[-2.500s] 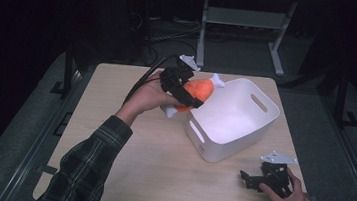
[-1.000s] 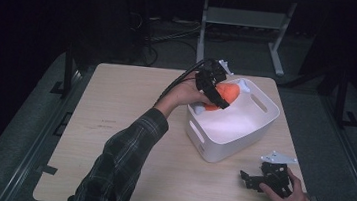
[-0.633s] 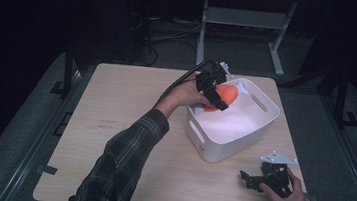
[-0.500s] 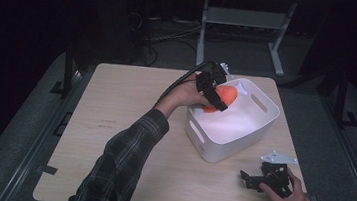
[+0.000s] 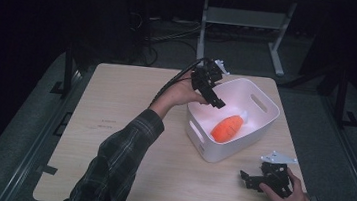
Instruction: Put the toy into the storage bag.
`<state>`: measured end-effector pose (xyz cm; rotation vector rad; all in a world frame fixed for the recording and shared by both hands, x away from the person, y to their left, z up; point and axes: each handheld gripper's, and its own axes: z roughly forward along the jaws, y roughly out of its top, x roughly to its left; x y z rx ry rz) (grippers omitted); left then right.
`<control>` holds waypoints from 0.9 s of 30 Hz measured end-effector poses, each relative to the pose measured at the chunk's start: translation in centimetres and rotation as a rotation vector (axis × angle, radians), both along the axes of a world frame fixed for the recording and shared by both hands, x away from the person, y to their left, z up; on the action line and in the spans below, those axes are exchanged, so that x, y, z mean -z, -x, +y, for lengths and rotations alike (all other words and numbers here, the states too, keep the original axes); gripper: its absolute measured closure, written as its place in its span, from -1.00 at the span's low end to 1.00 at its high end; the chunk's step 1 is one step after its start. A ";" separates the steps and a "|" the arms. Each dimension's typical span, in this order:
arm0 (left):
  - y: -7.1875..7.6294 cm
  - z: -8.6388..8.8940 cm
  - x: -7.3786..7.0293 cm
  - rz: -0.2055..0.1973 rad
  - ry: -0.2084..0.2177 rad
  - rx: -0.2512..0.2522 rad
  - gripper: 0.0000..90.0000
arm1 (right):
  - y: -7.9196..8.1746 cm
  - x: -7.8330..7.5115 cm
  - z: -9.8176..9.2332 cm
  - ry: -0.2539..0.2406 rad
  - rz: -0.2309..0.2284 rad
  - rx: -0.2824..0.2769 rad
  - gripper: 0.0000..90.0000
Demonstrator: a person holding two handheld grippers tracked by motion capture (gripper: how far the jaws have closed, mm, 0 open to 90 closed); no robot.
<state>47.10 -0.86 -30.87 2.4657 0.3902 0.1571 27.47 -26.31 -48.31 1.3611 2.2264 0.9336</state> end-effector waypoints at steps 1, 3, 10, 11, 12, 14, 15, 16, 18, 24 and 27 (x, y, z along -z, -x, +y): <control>0.1 0.3 -0.1 -0.001 0.005 -0.004 -0.69 | 0.0 0.0 0.0 0.000 0.000 0.000 -1.00; 0.4 1.0 -0.3 -0.003 0.010 -0.011 -0.69 | 0.0 0.0 0.0 0.000 0.000 0.000 -1.00; 1.3 3.3 -0.9 -0.009 0.021 -0.022 -0.69 | 0.0 0.0 0.0 -0.001 0.000 -0.001 -1.00; 1.3 3.6 -1.0 -0.012 0.026 -0.023 -0.69 | 0.0 0.0 0.0 -0.001 0.000 -0.001 -1.00; 1.5 4.0 -1.0 -0.014 0.035 -0.030 -0.69 | 0.0 0.0 0.0 -0.001 0.000 -0.001 -1.00; 1.8 4.7 -1.1 -0.016 0.038 -0.037 -0.69 | 0.0 0.0 0.0 -0.001 0.000 0.000 -1.00; 2.1 5.1 -1.1 -0.022 0.048 -0.046 -0.69 | 0.0 0.0 0.0 0.000 -0.001 -0.001 -1.00; 2.2 5.4 -1.2 -0.024 0.046 -0.048 -0.69 | 0.0 0.0 0.0 -0.001 0.000 -0.001 -1.00; 2.5 6.2 -1.2 -0.026 0.055 -0.058 -0.69 | 0.0 0.0 0.0 -0.001 0.000 -0.001 -1.00; 3.5 8.4 -1.3 -0.042 0.080 -0.076 -0.69 | 0.0 0.0 0.0 0.000 -0.001 -0.001 -1.00; 4.1 9.5 -1.1 -0.045 0.085 -0.088 -0.69 | 0.0 0.0 0.0 0.002 -0.001 -0.002 -1.00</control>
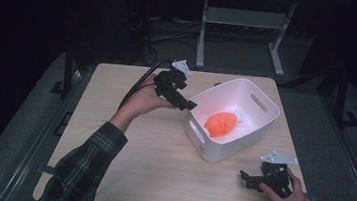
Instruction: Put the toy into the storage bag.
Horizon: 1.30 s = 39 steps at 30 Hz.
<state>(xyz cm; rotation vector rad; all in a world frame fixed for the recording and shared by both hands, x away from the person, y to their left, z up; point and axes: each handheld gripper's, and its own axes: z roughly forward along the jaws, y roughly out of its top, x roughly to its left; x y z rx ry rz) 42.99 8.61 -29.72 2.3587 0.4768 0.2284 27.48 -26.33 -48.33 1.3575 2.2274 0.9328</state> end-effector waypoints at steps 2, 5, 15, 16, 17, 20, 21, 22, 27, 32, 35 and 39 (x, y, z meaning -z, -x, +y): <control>0.4 0.8 0.2 0.001 0.011 -0.005 -0.69 | 0.0 0.0 0.0 -0.002 0.000 0.000 -1.00; 1.0 1.7 0.6 0.000 0.022 -0.014 -0.68 | 0.0 0.0 0.0 -0.002 0.001 0.002 -1.00; 3.1 4.0 2.3 -0.004 0.047 -0.050 -0.68 | 0.0 0.0 0.0 0.000 0.000 0.001 -1.00; 3.3 4.1 2.4 -0.002 0.048 -0.054 -0.68 | 0.0 0.0 0.0 0.001 0.000 0.000 -1.00; 3.5 4.4 2.6 -0.001 0.042 -0.054 -0.68 | 0.0 0.0 0.0 0.001 0.000 -0.002 -1.00; 4.1 5.0 3.2 -0.006 0.046 -0.067 -0.67 | 0.0 0.0 0.0 0.000 0.000 0.001 -1.00; 4.3 5.3 3.4 -0.008 0.046 -0.071 -0.67 | 0.0 0.0 0.0 0.000 0.000 0.002 -1.00; 4.5 5.4 3.5 -0.010 0.050 -0.077 -0.67 | 0.0 0.0 0.0 0.000 0.000 0.001 -1.00; 5.4 6.7 4.4 -0.014 0.048 -0.091 -0.67 | 0.0 0.0 0.0 -0.002 0.001 0.002 -1.00; 6.4 7.9 5.7 -0.017 0.049 -0.117 -0.67 | 0.0 0.0 0.0 0.000 0.000 0.001 -1.00; 6.9 8.7 6.5 -0.014 0.047 -0.129 -0.67 | 0.0 0.0 0.0 0.000 0.000 0.001 -0.99; 7.5 9.7 7.6 -0.028 0.056 -0.150 -0.66 | 0.0 0.0 0.0 -0.001 0.001 0.000 -1.00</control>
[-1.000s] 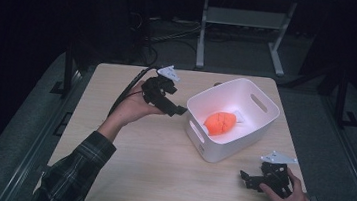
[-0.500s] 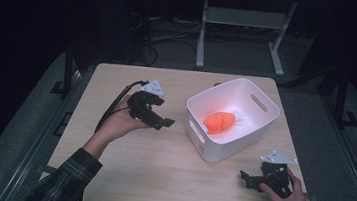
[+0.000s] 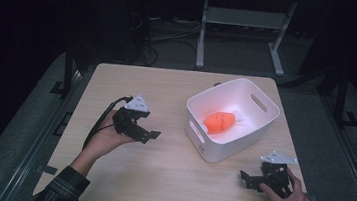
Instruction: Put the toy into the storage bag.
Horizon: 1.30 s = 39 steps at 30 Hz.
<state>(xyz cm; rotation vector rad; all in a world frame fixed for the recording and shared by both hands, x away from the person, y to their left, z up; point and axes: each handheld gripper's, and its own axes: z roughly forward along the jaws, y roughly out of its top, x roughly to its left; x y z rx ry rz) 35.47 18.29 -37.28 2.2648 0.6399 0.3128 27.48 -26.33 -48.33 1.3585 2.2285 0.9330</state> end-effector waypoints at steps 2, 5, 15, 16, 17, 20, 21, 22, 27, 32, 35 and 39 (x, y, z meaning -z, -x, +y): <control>0.3 0.4 0.4 0.000 0.008 -0.008 -0.66 | 0.0 0.0 0.0 -0.001 0.000 0.000 -1.00; 0.8 1.0 1.0 0.003 0.016 -0.016 -0.66 | 0.0 0.0 0.0 0.002 -0.001 -0.001 -1.00; 3.1 2.7 2.9 -0.025 -0.008 -0.065 -0.66 | 0.0 0.0 0.0 0.001 -0.001 0.001 -1.00; 3.3 2.9 3.1 -0.018 -0.011 -0.067 -0.66 | 0.0 0.0 0.0 0.000 -0.001 0.001 -1.00; 3.5 3.0 3.3 -0.015 -0.013 -0.069 -0.66 | 0.0 0.0 0.0 0.000 -0.001 0.001 -1.00; 4.2 3.5 4.0 -0.012 -0.006 -0.079 -0.66 | 0.0 0.0 0.0 0.001 -0.001 0.001 -1.00; 4.4 3.7 4.3 -0.010 -0.002 -0.082 -0.66 | 0.0 0.0 0.0 0.000 -0.001 0.001 -1.00; 4.6 3.9 4.5 -0.009 0.003 -0.084 -0.66 | 0.0 0.0 0.0 0.000 0.000 0.002 -1.00; 5.6 4.9 5.8 -0.002 0.020 -0.097 -0.66 | 0.0 0.0 0.0 0.001 -0.001 0.001 -1.00; 6.7 6.0 7.1 0.005 0.040 -0.125 -0.66 | 0.0 0.0 0.0 0.001 -0.001 0.001 -0.99; 7.3 6.6 7.7 -0.005 0.025 -0.127 -0.66 | 0.0 0.0 0.0 0.001 -0.001 0.001 -1.00; 8.0 7.4 8.6 -0.006 0.023 -0.147 -0.66 | 0.0 0.0 0.0 0.001 -0.001 0.001 -1.00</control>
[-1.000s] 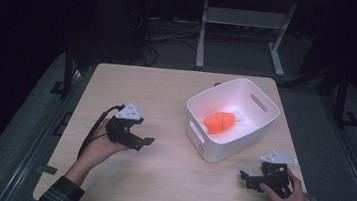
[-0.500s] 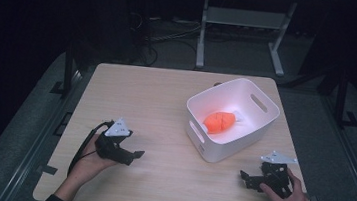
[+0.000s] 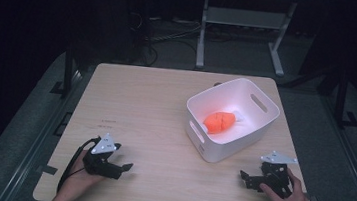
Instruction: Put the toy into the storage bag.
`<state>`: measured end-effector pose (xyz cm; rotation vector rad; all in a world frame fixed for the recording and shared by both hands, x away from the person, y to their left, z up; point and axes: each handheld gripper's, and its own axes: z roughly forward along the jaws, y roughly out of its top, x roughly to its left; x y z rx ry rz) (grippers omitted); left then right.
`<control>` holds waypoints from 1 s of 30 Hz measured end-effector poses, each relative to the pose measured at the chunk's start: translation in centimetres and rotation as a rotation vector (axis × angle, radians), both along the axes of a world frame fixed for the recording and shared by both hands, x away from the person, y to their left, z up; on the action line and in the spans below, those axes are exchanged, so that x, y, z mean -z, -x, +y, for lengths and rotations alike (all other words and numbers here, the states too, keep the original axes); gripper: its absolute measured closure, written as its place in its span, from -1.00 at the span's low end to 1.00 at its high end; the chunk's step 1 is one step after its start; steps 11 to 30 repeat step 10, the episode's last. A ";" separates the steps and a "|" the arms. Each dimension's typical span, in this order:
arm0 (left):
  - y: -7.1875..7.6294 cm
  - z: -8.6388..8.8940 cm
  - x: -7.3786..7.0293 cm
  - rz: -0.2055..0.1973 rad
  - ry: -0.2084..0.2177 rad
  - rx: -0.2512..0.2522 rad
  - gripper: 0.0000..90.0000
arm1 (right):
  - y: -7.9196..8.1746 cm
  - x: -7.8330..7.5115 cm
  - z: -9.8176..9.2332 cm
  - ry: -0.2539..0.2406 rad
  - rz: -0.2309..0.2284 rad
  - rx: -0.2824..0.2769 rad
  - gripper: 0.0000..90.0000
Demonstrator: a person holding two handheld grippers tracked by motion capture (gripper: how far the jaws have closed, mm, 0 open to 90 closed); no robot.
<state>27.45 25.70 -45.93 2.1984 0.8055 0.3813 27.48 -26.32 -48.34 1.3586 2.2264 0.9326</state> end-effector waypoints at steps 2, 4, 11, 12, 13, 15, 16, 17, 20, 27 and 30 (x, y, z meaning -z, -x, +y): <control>0.1 0.2 0.3 0.008 -0.002 -0.009 -0.66 | 0.0 0.0 0.0 0.000 0.000 0.000 -1.00; 0.2 0.3 0.6 0.010 -0.010 -0.011 -0.66 | 0.0 0.0 0.0 0.000 0.000 0.000 -1.00; 0.3 0.5 1.2 0.034 -0.024 -0.013 -0.69 | 0.0 0.0 0.0 0.000 0.000 0.000 -1.00; 0.3 0.5 1.2 0.034 -0.024 -0.013 -0.69 | 0.0 0.0 0.0 0.000 0.000 0.000 -1.00; 0.3 0.5 1.2 0.034 -0.024 -0.013 -0.69 | 0.0 0.0 0.0 0.000 0.000 0.000 -1.00; 0.3 0.5 1.2 0.034 -0.024 -0.013 -0.69 | 0.0 0.0 0.0 0.000 0.000 0.000 -1.00; 0.3 0.5 1.2 0.034 -0.024 -0.013 -0.69 | 0.0 0.0 0.0 0.000 0.000 0.000 -1.00; 0.3 0.5 1.2 0.034 -0.024 -0.013 -0.69 | 0.0 0.0 0.0 0.000 0.000 0.000 -1.00; 0.3 0.5 1.2 0.034 -0.024 -0.013 -0.69 | 0.0 0.0 0.0 0.000 0.000 0.000 -1.00; 0.3 0.5 1.2 0.034 -0.024 -0.013 -0.69 | 0.0 0.0 0.0 0.000 0.000 0.000 -1.00; 0.3 0.5 1.2 0.034 -0.024 -0.013 -0.69 | 0.0 0.0 0.0 0.000 0.000 0.000 -1.00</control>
